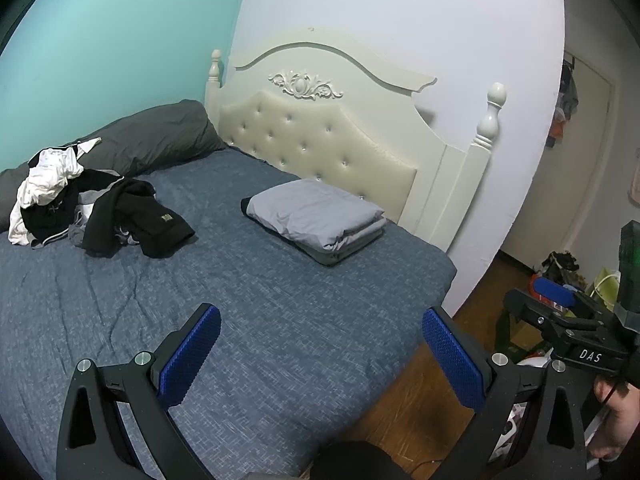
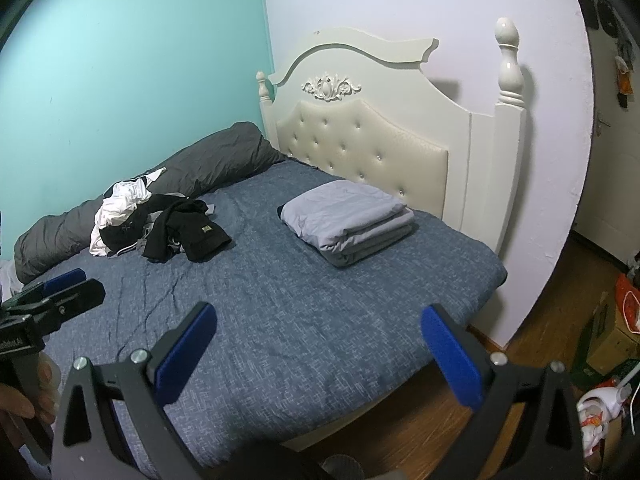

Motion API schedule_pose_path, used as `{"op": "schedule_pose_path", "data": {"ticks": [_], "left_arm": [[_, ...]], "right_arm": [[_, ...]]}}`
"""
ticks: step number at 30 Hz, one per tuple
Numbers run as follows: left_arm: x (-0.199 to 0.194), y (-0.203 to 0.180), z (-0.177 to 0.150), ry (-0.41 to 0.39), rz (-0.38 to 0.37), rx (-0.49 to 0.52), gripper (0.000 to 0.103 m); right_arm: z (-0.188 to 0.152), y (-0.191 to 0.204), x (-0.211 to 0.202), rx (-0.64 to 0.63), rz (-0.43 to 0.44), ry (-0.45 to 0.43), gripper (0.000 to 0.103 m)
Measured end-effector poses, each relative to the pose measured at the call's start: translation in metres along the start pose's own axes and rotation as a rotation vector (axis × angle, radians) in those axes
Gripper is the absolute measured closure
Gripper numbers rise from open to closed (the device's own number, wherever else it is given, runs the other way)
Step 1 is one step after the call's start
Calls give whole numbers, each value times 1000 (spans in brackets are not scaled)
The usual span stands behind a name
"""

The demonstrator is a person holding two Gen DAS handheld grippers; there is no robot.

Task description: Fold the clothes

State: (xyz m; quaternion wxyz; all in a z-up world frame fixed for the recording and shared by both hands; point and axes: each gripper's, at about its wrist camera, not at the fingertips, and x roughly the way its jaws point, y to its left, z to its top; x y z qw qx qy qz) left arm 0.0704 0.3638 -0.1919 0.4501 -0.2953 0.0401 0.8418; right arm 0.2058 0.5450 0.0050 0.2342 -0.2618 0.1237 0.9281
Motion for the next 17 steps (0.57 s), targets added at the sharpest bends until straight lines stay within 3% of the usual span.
{"op": "schedule_pose_path", "data": {"ticks": [17], "left_arm": [[-1, 1, 0, -3, 1, -5, 0]], "right_arm": [[0, 0, -4, 13, 0, -16, 0]]}}
